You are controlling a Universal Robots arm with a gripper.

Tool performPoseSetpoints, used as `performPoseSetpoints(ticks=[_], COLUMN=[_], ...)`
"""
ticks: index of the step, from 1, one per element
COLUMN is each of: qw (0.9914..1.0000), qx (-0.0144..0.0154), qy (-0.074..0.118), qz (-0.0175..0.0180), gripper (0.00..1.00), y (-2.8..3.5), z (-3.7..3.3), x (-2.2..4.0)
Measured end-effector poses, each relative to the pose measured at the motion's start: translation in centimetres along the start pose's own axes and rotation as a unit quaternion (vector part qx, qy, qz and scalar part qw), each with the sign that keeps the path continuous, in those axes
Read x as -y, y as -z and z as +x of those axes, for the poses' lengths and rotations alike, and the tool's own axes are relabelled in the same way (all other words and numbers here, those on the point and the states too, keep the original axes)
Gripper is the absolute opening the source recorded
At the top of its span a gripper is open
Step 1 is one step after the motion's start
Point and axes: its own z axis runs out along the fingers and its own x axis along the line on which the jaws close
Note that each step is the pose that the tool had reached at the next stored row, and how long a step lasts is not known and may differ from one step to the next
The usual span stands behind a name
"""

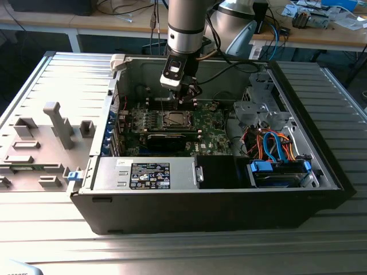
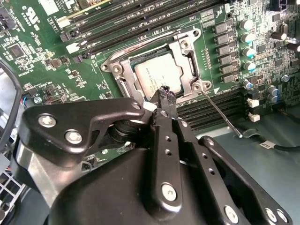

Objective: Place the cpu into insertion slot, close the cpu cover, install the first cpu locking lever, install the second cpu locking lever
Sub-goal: 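Install the first cpu locking lever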

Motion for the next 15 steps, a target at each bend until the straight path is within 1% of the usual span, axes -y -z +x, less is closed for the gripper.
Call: performPoseSetpoints(ticks=[4, 7, 10, 15], qw=[0.99991, 0.99965, 0.99920, 0.99844], qx=[0.0001, 0.0002, 0.0003, 0.0004], qy=[0.013, 0.026, 0.040, 0.056], qz=[0.0002, 0.0003, 0.0005, 0.0007], gripper=[0.11, 0.11, 0.11, 0.11], y=[0.00, 0.00, 0.00, 0.00], z=[0.00, 0.00, 0.00, 0.00], x=[0.00, 0.00, 0.00, 0.00])
